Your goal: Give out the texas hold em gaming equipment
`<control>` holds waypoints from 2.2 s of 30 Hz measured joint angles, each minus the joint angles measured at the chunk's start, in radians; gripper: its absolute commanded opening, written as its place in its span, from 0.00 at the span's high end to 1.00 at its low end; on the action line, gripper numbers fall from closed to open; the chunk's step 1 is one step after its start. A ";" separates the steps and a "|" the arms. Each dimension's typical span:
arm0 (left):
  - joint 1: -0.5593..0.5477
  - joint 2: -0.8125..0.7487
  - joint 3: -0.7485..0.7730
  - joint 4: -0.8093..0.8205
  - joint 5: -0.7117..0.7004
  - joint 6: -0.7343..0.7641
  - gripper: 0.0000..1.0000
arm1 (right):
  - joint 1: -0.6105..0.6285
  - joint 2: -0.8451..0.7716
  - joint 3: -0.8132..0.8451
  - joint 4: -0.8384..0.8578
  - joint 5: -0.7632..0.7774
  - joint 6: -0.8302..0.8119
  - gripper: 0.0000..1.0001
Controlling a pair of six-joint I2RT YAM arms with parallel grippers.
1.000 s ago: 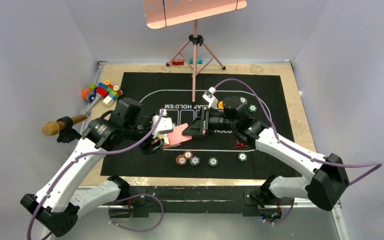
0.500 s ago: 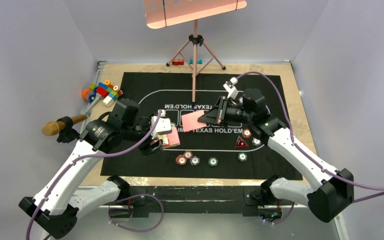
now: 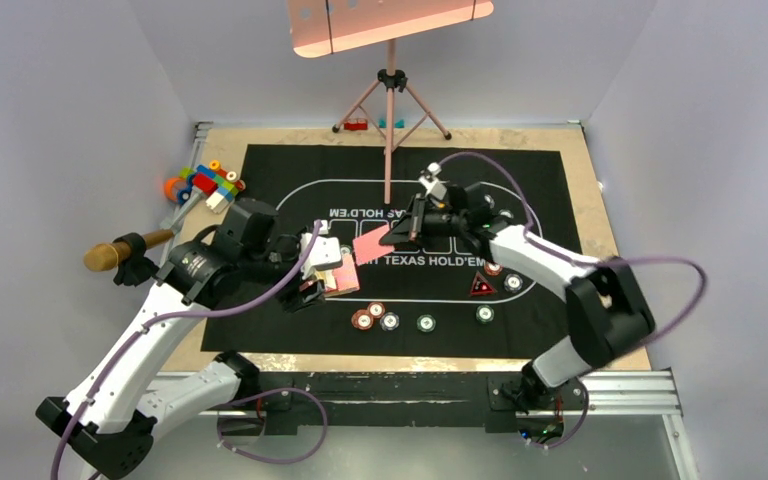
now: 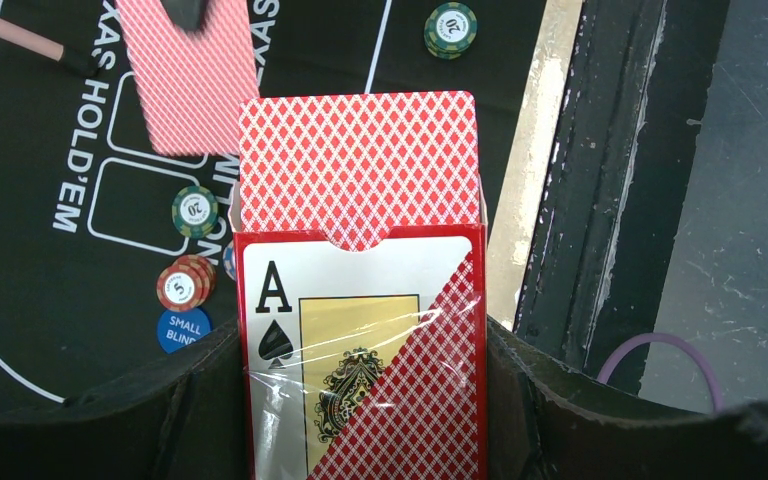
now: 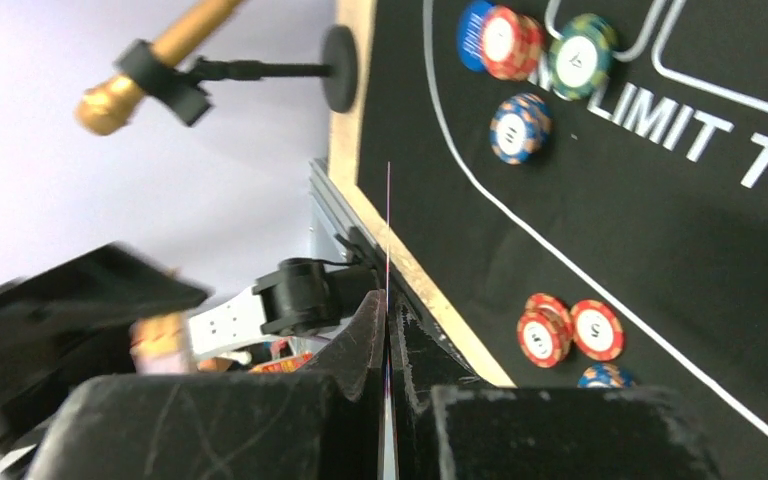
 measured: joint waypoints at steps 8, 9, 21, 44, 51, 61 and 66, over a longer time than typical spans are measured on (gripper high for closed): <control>0.000 -0.008 0.000 -0.014 0.000 0.000 0.91 | 0.102 0.336 0.185 0.053 0.017 0.022 1.00; 0.000 -0.008 0.000 -0.015 0.001 0.000 0.91 | 0.115 0.379 0.230 0.072 0.021 0.028 1.00; 0.000 -0.008 0.000 -0.016 0.007 0.001 0.92 | 0.241 0.786 0.529 0.212 0.097 0.141 1.00; 0.000 -0.008 0.000 -0.032 0.007 0.002 0.93 | 0.293 0.631 0.547 -0.023 0.199 0.026 0.27; 0.000 -0.009 0.000 -0.031 0.007 0.002 0.93 | 0.249 0.370 0.439 -0.136 0.224 -0.076 0.15; 0.000 -0.009 0.000 -0.030 0.007 0.004 0.94 | 0.133 -0.090 0.060 -0.105 0.160 -0.069 0.09; 0.000 -0.009 0.000 -0.026 0.007 0.003 0.94 | 0.150 -0.161 -0.015 0.032 0.080 -0.002 0.07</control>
